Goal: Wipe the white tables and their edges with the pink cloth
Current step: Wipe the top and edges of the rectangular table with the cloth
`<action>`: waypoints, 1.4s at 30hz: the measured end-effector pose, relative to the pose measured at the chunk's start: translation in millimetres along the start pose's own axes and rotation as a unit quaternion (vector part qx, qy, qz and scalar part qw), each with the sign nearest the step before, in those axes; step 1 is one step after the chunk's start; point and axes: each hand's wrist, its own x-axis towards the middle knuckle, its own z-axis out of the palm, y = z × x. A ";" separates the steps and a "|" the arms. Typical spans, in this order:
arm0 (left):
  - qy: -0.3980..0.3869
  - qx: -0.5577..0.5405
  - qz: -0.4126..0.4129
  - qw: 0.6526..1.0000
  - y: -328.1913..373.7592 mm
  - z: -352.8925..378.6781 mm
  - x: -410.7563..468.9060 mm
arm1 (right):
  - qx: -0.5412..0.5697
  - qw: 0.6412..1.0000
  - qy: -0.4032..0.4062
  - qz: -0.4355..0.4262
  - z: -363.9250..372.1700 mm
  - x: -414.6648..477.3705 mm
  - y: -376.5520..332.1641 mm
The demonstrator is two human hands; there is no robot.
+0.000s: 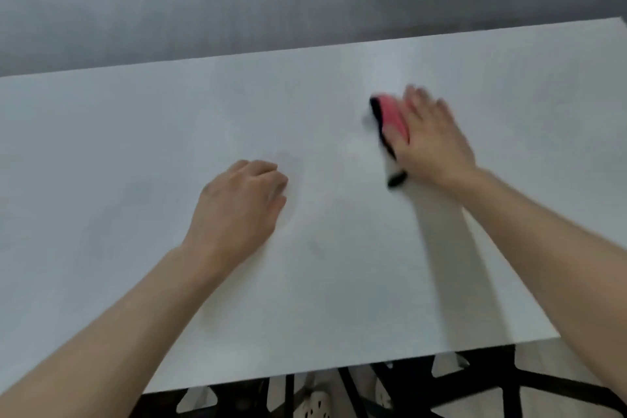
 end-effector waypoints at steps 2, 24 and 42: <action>0.026 0.011 0.009 1.000 -14.1 2.5 -25.6 | 0.018 0.992 0.036 0.121 5.0 49.5 -47.4; 0.108 -0.002 -0.033 0.994 -51.8 18.7 -164.7 | 0.034 0.998 0.039 0.027 42.3 -31.1 -208.4; 0.096 -0.001 -0.131 0.987 -19.4 1.3 -259.5 | 0.024 0.993 0.023 0.112 52.7 -162.0 -174.3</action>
